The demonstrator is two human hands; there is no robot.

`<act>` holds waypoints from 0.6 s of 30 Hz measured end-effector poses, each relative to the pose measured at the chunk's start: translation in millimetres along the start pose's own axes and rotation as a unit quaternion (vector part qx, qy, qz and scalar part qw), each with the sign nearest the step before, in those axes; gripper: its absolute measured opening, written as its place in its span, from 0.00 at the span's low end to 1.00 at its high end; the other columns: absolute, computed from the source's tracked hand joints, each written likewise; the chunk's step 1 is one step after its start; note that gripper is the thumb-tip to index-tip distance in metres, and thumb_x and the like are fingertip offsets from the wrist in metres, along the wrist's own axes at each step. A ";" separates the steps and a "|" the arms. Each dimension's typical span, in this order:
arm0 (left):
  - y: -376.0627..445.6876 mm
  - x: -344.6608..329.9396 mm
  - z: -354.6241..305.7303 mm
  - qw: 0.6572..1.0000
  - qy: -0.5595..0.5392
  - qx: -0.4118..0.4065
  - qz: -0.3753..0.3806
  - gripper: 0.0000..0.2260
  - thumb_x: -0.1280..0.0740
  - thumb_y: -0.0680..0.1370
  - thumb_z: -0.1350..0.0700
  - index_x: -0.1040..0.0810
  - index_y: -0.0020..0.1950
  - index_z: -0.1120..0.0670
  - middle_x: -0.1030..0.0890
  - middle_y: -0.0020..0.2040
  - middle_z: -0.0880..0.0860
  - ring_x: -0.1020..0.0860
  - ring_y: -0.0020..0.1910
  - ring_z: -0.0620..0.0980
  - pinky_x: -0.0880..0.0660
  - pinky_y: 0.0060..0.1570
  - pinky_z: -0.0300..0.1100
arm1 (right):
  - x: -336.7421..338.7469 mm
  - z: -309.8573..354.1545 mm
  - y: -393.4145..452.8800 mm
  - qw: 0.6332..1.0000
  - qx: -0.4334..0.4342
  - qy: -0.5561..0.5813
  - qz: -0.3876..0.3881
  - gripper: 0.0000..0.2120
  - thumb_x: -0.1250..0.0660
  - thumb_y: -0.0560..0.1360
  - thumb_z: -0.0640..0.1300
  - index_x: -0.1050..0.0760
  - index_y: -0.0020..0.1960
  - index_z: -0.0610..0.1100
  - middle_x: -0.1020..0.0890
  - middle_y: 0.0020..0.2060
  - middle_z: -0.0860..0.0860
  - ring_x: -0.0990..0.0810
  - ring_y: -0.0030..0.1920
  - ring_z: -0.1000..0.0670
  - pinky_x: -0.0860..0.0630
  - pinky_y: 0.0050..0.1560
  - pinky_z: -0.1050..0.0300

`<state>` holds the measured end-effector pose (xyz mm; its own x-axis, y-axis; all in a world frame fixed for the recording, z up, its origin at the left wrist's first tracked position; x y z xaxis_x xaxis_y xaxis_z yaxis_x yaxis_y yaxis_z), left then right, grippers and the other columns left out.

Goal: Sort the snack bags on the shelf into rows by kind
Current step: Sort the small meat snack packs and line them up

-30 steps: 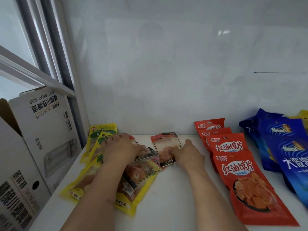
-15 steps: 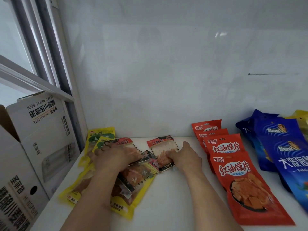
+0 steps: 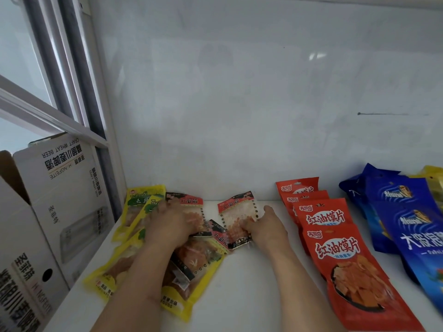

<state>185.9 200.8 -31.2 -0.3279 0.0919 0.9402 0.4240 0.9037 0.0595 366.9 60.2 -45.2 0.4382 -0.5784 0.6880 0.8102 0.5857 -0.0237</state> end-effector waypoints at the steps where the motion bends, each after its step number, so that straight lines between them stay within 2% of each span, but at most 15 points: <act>1: 1.0 0.4 3.6 0.999 0.003 0.033 -0.003 0.40 0.35 0.75 0.37 0.44 0.80 0.54 0.38 0.77 0.60 0.38 0.75 0.61 0.40 0.72 0.54 | -0.4 -0.3 0.4 1.000 0.001 -0.002 0.001 0.34 0.29 0.74 0.54 0.38 0.73 0.42 0.20 0.60 0.47 0.21 0.61 0.45 0.28 0.63 0.47; 2: 1.8 0.7 7.1 0.998 0.005 0.055 -0.005 0.39 0.39 0.76 0.35 0.43 0.80 0.55 0.37 0.77 0.60 0.39 0.76 0.61 0.43 0.73 0.55 | -0.8 -0.5 0.5 1.000 0.002 -0.004 0.003 0.34 0.29 0.74 0.55 0.37 0.73 0.42 0.20 0.61 0.47 0.21 0.61 0.45 0.28 0.63 0.47; 4: 2.7 -0.5 11.3 0.998 0.015 0.068 -0.002 0.38 0.44 0.76 0.33 0.40 0.79 0.55 0.34 0.76 0.60 0.37 0.75 0.60 0.42 0.74 0.57 | -1.4 -1.4 0.8 1.000 0.002 -0.009 0.006 0.33 0.29 0.74 0.55 0.36 0.71 0.42 0.20 0.60 0.47 0.21 0.61 0.44 0.28 0.63 0.48; 7: 4.0 -4.3 12.7 0.998 0.033 0.059 0.000 0.36 0.43 0.75 0.33 0.35 0.76 0.54 0.30 0.74 0.57 0.34 0.73 0.59 0.41 0.73 0.56 | -1.2 -0.6 0.0 1.000 0.003 -0.021 0.012 0.32 0.30 0.75 0.56 0.36 0.71 0.42 0.20 0.61 0.47 0.22 0.62 0.44 0.30 0.61 0.51; 9: 6.6 -5.3 13.7 0.999 0.021 0.043 -0.013 0.30 0.41 0.75 0.36 0.31 0.72 0.51 0.26 0.70 0.55 0.30 0.70 0.58 0.37 0.70 0.57 | -1.2 -0.5 -0.2 1.000 0.003 -0.020 0.014 0.33 0.30 0.75 0.56 0.37 0.72 0.42 0.20 0.61 0.47 0.22 0.62 0.44 0.30 0.61 0.51; 11: 7.1 -4.7 14.0 0.999 0.006 0.033 -0.024 0.27 0.40 0.76 0.40 0.31 0.72 0.50 0.24 0.69 0.54 0.28 0.68 0.57 0.35 0.69 0.57 | -1.5 -0.9 0.0 1.000 0.001 -0.016 0.016 0.34 0.30 0.75 0.56 0.38 0.73 0.42 0.21 0.62 0.47 0.22 0.63 0.44 0.31 0.61 0.51; 14: 6.4 -2.7 11.3 0.999 -0.016 0.013 -0.027 0.25 0.39 0.79 0.49 0.36 0.76 0.52 0.26 0.69 0.56 0.27 0.67 0.58 0.33 0.68 0.54 | -1.3 -1.7 0.7 1.000 0.002 -0.013 0.015 0.35 0.30 0.75 0.57 0.38 0.74 0.42 0.21 0.63 0.47 0.22 0.63 0.44 0.30 0.62 0.50; 16: 8.1 -1.9 10.9 0.998 -0.052 0.008 -0.023 0.24 0.39 0.79 0.54 0.36 0.75 0.52 0.27 0.67 0.58 0.25 0.64 0.60 0.27 0.63 0.54 | -1.3 -2.0 1.0 1.000 0.002 -0.009 0.016 0.36 0.30 0.75 0.57 0.39 0.75 0.42 0.22 0.64 0.46 0.23 0.64 0.44 0.31 0.63 0.50; 18: 10.6 0.7 12.8 0.996 -0.082 0.012 -0.025 0.23 0.38 0.79 0.56 0.35 0.74 0.53 0.27 0.66 0.60 0.26 0.64 0.61 0.27 0.62 0.54 | -2.3 -3.0 2.0 1.000 0.003 -0.002 0.017 0.38 0.29 0.75 0.57 0.41 0.77 0.42 0.22 0.66 0.46 0.24 0.66 0.44 0.31 0.65 0.50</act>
<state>179.4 215.8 -34.2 -0.4822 0.1121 0.8689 0.3835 0.9187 0.0943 368.7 61.0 -49.0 0.4637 -0.5557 0.6900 0.7925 0.6084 -0.0426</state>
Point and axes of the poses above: each hand's wrist, its own y-axis towards the middle knuckle, its own x-axis out of the back of the hand, z = x × y, the point moved 3 cm from there along y, towards the middle knuckle
